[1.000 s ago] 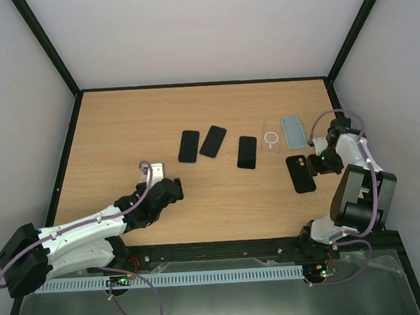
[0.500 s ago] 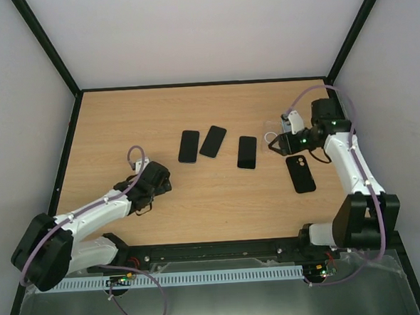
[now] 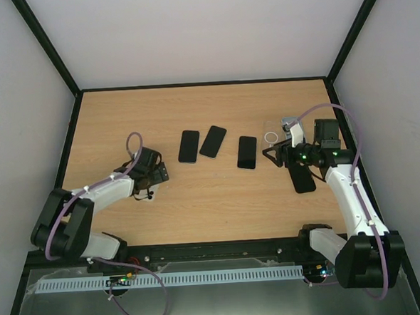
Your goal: Take the phone out of the phone case
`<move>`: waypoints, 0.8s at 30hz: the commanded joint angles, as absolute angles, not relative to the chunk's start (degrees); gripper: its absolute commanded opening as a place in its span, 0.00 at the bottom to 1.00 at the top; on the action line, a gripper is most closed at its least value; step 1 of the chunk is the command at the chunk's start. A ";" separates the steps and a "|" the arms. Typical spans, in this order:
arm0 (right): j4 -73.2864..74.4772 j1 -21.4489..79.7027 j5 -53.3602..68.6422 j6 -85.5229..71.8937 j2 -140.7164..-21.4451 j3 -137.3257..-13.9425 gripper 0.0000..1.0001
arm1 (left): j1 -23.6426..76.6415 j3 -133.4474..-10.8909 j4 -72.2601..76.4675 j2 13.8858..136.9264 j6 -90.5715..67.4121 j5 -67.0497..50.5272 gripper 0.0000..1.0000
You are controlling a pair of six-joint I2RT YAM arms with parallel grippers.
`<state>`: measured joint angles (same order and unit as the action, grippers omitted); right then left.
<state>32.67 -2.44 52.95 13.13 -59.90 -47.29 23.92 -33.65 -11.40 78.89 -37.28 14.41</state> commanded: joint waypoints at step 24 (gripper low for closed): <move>31.72 -2.46 56.97 14.35 -59.91 -46.58 0.60 | 54.95 -35.00 -6.83 77.66 -35.41 0.88 0.88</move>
<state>31.88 -2.44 55.53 13.72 -59.61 -46.92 50.22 -36.88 -0.84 85.14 -29.21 1.23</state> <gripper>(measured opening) 0.597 0.877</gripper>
